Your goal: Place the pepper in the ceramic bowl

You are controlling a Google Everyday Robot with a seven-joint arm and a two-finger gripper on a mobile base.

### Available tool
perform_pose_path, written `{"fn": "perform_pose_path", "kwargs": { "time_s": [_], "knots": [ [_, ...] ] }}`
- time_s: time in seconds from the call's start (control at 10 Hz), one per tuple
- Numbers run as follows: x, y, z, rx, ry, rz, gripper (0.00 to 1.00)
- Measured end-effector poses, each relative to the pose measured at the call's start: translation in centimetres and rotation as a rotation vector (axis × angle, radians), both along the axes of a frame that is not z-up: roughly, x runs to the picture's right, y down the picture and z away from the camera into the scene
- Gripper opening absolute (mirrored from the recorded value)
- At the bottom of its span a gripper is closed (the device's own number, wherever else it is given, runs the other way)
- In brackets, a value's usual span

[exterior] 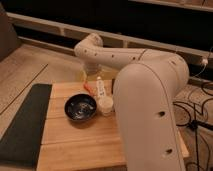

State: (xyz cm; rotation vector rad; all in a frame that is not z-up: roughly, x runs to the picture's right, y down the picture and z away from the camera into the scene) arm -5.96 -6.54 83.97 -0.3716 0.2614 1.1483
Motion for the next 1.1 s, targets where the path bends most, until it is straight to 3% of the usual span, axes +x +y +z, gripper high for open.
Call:
{"fn": "perform_pose_path", "kwargs": {
  "time_s": [0.2,0.5,0.8,1.1],
  "knots": [
    [0.2,-0.1,0.2,0.004,-0.007,0.000,0.65],
    [1.1,-0.1,3.0,-0.018,-0.028,-0.029,0.65],
    [-0.8,0.0,6.8,-0.042,-0.116,-0.128,0.65],
    [-4.0,0.3,9.5,-0.058,-0.219,-0.242,0.65]
  ]
}}
